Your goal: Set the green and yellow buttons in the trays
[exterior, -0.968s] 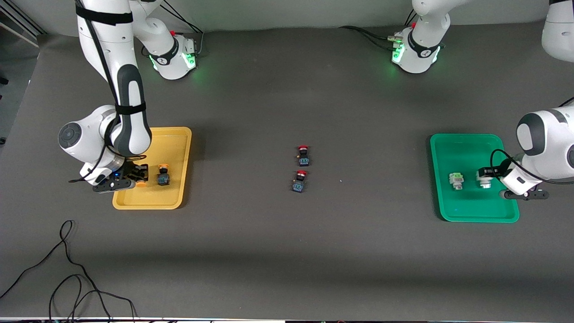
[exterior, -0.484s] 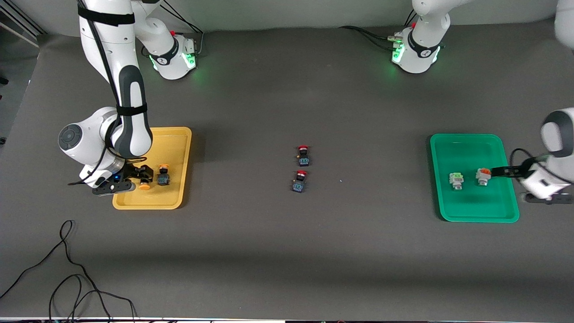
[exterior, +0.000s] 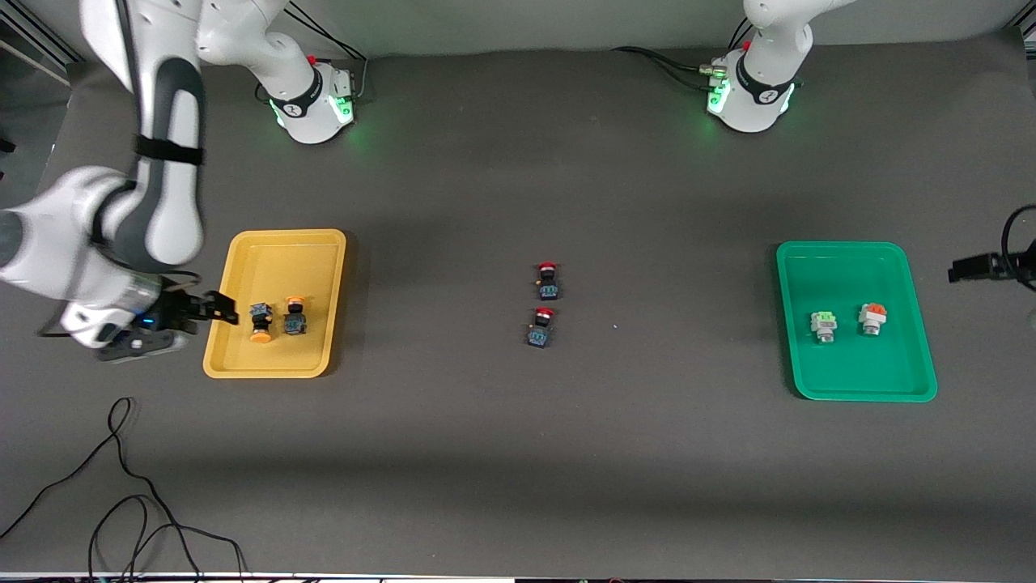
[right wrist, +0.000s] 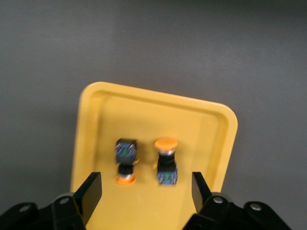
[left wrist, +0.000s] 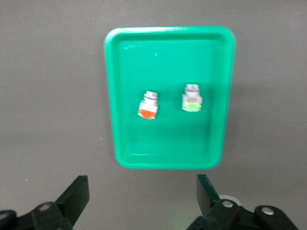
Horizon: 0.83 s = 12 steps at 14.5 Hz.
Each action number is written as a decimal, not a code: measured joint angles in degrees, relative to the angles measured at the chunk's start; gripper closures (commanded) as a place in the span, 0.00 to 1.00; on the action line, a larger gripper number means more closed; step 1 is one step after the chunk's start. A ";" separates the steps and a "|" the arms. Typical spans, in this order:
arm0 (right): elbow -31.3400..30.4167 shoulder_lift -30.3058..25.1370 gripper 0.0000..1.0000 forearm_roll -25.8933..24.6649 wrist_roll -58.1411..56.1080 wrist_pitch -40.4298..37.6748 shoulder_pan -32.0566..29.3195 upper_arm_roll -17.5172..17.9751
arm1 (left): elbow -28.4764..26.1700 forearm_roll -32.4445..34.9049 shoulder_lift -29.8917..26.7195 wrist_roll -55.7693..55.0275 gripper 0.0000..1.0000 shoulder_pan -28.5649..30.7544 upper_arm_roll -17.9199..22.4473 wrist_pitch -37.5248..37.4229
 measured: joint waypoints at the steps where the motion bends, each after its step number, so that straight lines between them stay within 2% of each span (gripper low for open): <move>1: 3.46 -0.16 0.16 -1.09 0.43 -5.03 0.02 -2.22 | 0.09 -1.56 -1.82 -0.41 0.00 -0.15 -1.02 -1.70; 3: 11.03 -0.36 0.16 -4.12 2.08 -14.86 -0.03 -6.22 | 0.17 -4.00 -5.11 -3.59 0.00 -1.23 -2.70 -4.04; 6: 23.26 -0.70 0.16 -8.32 7.70 -28.04 -0.16 -9.15 | 0.16 -4.78 -8.16 -11.47 0.00 -8.98 -1.53 -5.87; 9: 32.98 -0.79 0.16 -10.67 14.26 -36.41 -0.26 -9.44 | 0.26 -4.91 -8.72 -15.52 0.00 -20.23 4.89 -6.10; 10: 35.07 -0.78 0.13 -11.04 15.79 -37.59 -0.37 -9.44 | 0.30 -5.23 -8.74 -15.76 0.00 -22.70 6.86 -6.10; 11: 36.45 -0.78 0.03 -11.16 17.24 -38.41 -0.70 -9.45 | 0.34 -5.75 -8.80 -15.76 0.00 -23.82 7.92 -6.10; 12: 37.15 -0.78 0.01 -11.16 18.61 -38.79 -1.20 -9.45 | 0.36 -6.19 -9.01 -15.75 0.00 -24.10 8.45 -6.13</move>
